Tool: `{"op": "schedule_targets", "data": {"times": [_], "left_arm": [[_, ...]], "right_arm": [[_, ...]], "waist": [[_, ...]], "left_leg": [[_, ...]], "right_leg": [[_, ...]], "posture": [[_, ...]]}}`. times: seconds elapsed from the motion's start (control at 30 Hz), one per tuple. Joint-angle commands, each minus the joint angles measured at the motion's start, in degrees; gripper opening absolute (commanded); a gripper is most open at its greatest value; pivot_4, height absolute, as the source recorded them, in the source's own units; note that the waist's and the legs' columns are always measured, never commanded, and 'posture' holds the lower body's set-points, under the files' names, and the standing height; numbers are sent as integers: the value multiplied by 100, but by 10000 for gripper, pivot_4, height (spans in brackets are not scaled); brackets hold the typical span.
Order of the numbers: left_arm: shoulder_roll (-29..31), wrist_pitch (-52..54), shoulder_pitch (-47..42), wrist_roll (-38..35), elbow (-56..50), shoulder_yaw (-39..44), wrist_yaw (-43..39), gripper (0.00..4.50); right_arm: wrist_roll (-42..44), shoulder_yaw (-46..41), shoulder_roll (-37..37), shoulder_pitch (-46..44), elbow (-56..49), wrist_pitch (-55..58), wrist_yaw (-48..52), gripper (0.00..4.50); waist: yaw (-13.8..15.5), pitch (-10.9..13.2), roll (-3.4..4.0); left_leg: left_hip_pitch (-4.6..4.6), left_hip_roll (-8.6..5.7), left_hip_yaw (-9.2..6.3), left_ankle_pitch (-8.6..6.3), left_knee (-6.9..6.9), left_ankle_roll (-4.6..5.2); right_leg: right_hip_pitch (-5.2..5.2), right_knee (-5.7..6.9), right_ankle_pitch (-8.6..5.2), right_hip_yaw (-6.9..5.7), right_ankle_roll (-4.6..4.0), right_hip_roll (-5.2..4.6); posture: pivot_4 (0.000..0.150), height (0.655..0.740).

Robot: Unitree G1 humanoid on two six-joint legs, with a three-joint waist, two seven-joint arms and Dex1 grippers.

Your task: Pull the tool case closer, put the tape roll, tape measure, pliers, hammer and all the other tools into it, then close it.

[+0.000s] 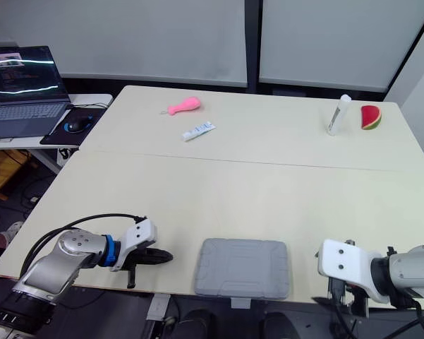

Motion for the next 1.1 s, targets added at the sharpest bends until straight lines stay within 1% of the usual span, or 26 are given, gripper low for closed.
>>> {"op": "schedule_targets", "data": {"times": [0.03,0.1,0.13,0.17,0.23,0.3,0.43,0.67,0.7,0.73,0.9,0.97,1.03,1.1], "left_arm": [[-90,134,14,88,-315,-57,189,0],[-263,219,25,200,-490,-230,348,0],[-348,290,25,251,-594,-317,415,0],[-407,359,20,288,-669,-383,455,0],[-506,490,-15,340,-750,-510,502,0],[-623,598,-78,362,-801,-645,543,0],[-865,743,-215,396,-870,-809,641,0],[-1001,796,-319,416,-858,-852,656,0],[-1004,801,-325,419,-858,-852,652,0],[-1002,793,-320,424,-853,-851,649,0],[-831,737,-245,410,-830,-744,574,0],[-619,628,-199,331,-764,-493,490,0],[-308,347,-142,111,-585,-72,251,0],[89,53,-122,13,-350,171,-66,0]], "right_arm": [[-551,738,136,-417,122,-258,-412,43089],[-1024,1493,310,-801,316,-293,-672,38805],[-1237,1853,402,-983,420,-302,-745,34675],[-1380,2125,497,-1116,502,-293,-779,31931],[-1551,2545,745,-1348,629,-215,-843,25795],[-1687,2882,978,-1537,735,-151,-875,21545],[-1825,3218,1281,-1744,796,-20,-859,14267],[-1867,3268,1370,-1813,713,136,-787,1856],[-1872,3257,1374,-1815,707,148,-780,521],[-1877,3245,1373,-1814,705,155,-772,211],[-1869,3089,1282,-1786,680,151,-735,211],[-1749,2673,1118,-1640,566,150,-677,211],[-1629,1968,847,-1431,540,-48,-543,211],[-1590,1279,625,-1251,681,-433,-437,211]], "waist": [[-10,0,-1],[-15,0,-1],[-8,0,-2],[-4,0,-2],[0,1,-4],[3,1,-4],[12,0,-3],[17,0,-3],[18,0,-3],[19,0,-3],[18,0,-3],[17,0,-3],[19,0,-3],[3,1,-3]], "left_leg": [[1,4,0,1,0,-1],[2,4,1,5,0,-9],[3,3,2,5,-1,-9],[1,1,2,5,0,-9],[-2,-2,3,7,0,-13],[-5,-2,3,10,0,-18],[-3,-4,2,11,1,-19],[0,-4,0,11,3,-19],[0,-5,1,11,3,-19],[0,-5,0,11,4,-19],[0,-5,1,11,4,-20],[0,-5,1,11,4,-20],[-2,-4,0,11,4,-19],[2,-1,1,11,2,-19]], "right_leg": [[0,0,0,0,0,2],[0,2,0,1,0,3],[0,1,0,2,0,3],[-1,0,0,3,0,1],[-1,-4,0,4,0,1],[-3,-5,0,2,0,1],[-1,-2,0,1,0,1],[-1,6,0,0,0,0],[-1,7,0,0,0,0],[-1,7,0,0,0,0],[0,7,0,0,0,0],[-1,8,0,0,0,0],[-3,10,0,-1,0,0],[-3,11,0,-2,0,0]], "posture": [[1500,7400],[1500,7400],[1500,7400],[1500,7400],[1500,7400],[1500,7400],[1500,7400],[1500,7400],[1500,7400],[1500,7400],[1500,7400],[1500,7400],[1500,7400],[1500,7400]]}}
